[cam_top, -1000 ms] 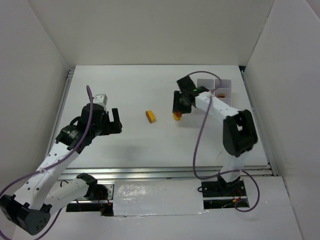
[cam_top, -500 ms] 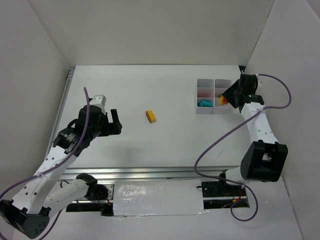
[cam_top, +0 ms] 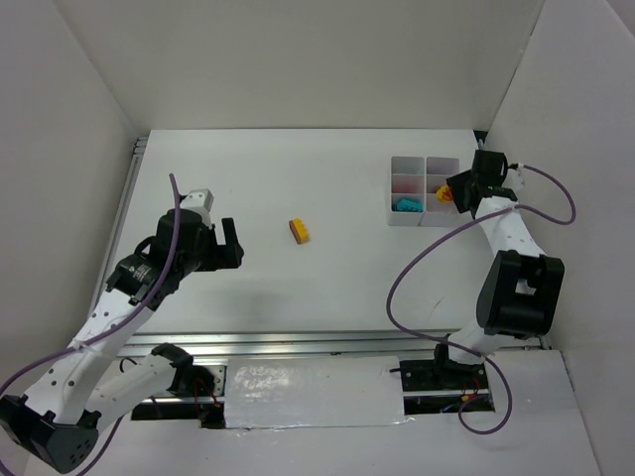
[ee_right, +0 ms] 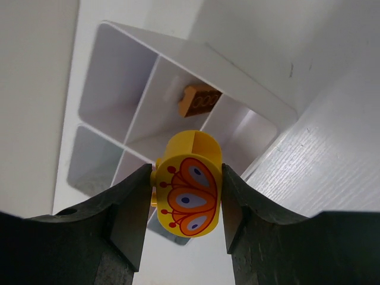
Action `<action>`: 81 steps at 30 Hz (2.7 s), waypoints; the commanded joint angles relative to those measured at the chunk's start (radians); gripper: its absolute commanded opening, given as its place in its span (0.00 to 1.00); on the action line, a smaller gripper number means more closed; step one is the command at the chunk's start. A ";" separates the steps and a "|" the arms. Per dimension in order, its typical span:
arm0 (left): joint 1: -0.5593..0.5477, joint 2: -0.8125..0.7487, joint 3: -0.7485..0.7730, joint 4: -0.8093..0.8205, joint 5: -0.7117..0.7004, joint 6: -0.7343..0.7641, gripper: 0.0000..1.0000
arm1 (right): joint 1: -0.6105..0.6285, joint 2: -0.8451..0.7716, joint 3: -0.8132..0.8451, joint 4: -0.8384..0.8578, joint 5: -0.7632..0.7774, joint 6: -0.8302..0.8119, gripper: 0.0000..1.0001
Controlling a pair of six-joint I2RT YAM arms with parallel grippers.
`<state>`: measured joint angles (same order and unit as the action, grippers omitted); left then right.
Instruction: Sort the legos into containers by color
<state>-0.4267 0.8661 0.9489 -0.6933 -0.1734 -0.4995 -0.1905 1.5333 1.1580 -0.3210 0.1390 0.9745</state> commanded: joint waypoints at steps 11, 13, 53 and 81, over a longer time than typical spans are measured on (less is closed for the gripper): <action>0.005 0.005 0.001 0.037 0.046 0.027 0.99 | -0.007 0.040 -0.023 0.085 0.053 0.185 0.02; 0.006 0.002 0.001 0.038 0.048 0.027 1.00 | -0.007 0.044 -0.024 0.083 0.048 0.188 0.06; 0.006 0.007 -0.001 0.044 0.064 0.036 1.00 | -0.007 0.057 -0.044 0.088 0.039 0.178 0.73; 0.051 -0.067 0.024 -0.043 -0.225 -0.096 1.00 | 0.727 0.126 0.313 -0.119 -0.074 -0.542 1.00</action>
<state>-0.3832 0.8158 0.9482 -0.7399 -0.3592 -0.5747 0.4885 1.5990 1.4181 -0.3687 0.1337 0.5461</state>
